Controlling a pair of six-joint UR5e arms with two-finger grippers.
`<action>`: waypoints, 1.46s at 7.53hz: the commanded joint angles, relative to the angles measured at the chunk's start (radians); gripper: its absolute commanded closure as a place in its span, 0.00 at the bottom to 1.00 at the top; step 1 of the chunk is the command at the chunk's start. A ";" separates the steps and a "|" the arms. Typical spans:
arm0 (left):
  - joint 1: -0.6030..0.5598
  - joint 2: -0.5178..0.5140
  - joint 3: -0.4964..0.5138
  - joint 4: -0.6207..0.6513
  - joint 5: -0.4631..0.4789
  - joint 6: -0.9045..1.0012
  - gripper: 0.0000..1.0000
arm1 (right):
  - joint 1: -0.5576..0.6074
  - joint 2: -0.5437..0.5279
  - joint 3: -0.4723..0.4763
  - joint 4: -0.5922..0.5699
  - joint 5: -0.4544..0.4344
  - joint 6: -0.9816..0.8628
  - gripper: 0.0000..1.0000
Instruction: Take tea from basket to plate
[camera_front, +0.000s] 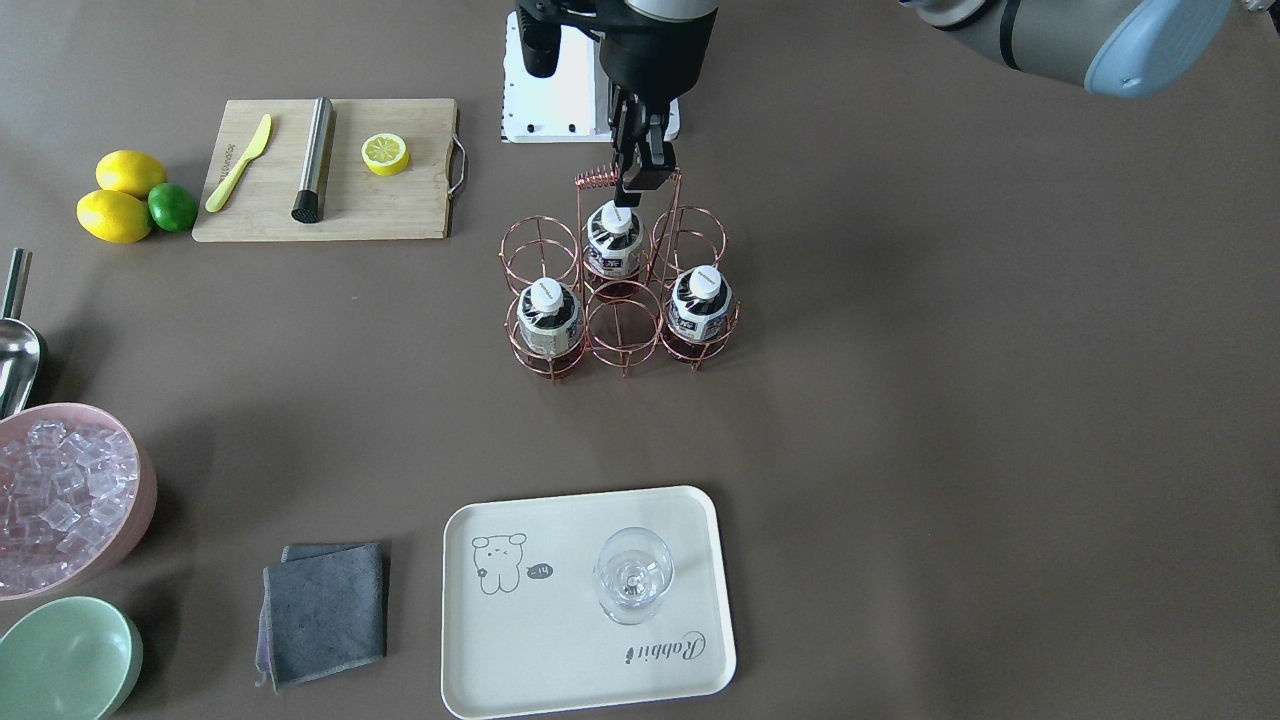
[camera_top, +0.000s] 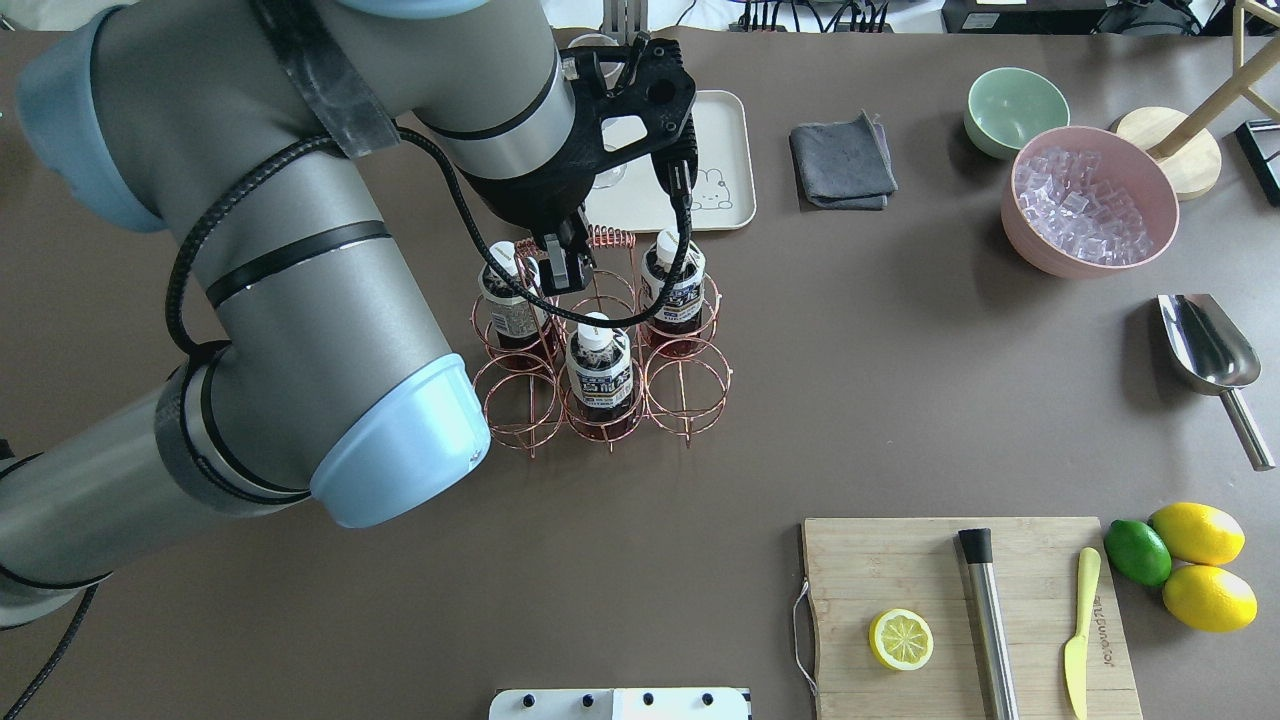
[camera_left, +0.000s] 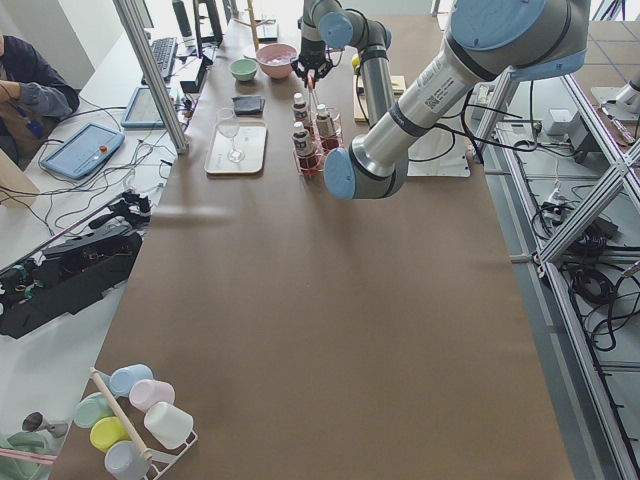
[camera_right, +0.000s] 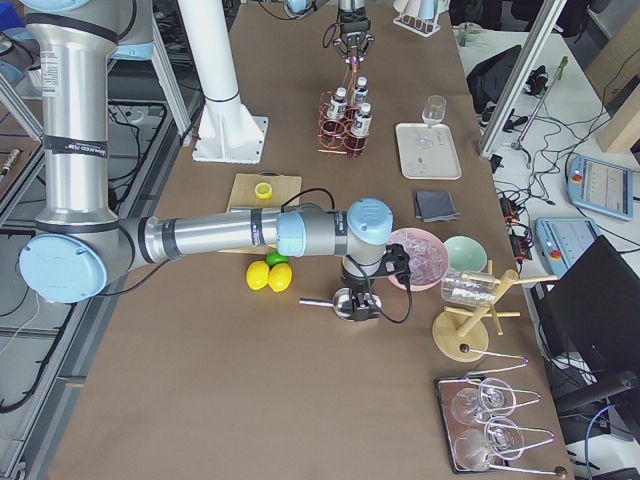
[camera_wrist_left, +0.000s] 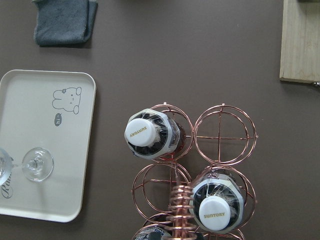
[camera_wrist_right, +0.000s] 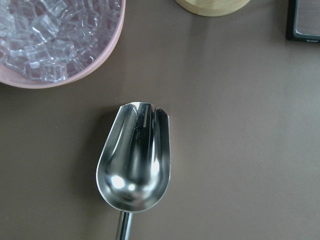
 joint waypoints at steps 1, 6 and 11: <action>0.000 0.002 -0.001 -0.001 0.020 0.000 1.00 | -0.090 0.152 0.010 0.002 -0.002 0.056 0.00; 0.000 0.002 0.000 -0.001 0.020 0.000 1.00 | -0.313 0.470 0.142 0.023 -0.019 0.372 0.00; 0.000 0.004 0.000 0.001 0.020 0.000 1.00 | -0.511 0.461 0.127 0.613 -0.209 0.731 0.00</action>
